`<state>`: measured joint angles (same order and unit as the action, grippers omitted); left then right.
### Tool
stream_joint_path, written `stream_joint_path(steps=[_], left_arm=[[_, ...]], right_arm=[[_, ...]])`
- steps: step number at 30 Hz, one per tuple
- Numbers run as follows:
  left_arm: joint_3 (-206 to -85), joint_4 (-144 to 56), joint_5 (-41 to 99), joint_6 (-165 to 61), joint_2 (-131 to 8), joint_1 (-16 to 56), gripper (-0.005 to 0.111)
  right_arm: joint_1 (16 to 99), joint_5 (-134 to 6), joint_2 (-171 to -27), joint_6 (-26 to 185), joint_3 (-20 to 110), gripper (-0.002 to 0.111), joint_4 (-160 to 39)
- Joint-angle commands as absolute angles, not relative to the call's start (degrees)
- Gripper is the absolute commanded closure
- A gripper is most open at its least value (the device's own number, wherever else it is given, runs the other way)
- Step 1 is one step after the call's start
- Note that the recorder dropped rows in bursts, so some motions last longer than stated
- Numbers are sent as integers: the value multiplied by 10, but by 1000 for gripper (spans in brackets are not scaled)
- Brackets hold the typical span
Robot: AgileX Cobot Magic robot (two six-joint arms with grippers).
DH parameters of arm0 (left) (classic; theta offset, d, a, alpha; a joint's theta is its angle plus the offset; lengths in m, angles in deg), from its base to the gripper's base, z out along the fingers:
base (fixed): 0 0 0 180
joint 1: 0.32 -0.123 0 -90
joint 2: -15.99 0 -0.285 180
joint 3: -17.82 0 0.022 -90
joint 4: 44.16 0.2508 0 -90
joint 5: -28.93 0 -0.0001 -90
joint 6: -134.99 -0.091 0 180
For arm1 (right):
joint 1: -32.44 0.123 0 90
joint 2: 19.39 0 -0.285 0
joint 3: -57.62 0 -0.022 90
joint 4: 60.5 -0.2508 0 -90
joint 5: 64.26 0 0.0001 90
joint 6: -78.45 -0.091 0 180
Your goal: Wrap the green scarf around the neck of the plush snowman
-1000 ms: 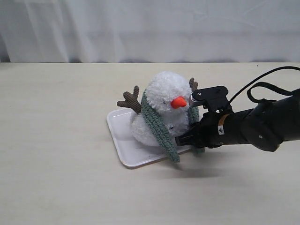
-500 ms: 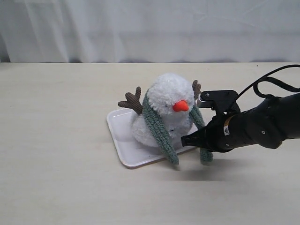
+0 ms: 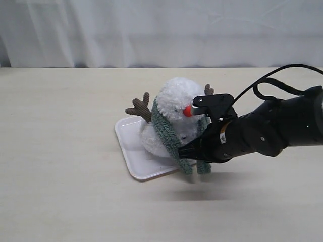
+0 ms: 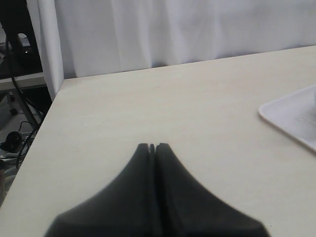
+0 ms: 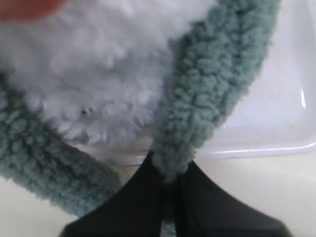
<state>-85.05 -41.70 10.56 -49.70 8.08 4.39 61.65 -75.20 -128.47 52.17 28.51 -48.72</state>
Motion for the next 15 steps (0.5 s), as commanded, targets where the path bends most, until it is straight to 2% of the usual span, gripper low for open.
stream_joint_path(steps=[1, 9, 12, 14, 15], left_arm=[[-850, -419, 113, -497, 82, 47, 107], [-850, -419, 113, -497, 82, 47, 107], [-850, -419, 113, -497, 82, 47, 107], [-850, -419, 113, -497, 82, 47, 107], [-850, -419, 113, -497, 82, 47, 107]], right_arm=[[620, -766, -1281, 533, 290, 104, -506], [625, -766, -1281, 534, 290, 103, -514], [626, -766, -1281, 540, 290, 90, -536], [626, -765, -1281, 549, 290, 78, -536], [626, -766, -1281, 548, 290, 68, -536]])
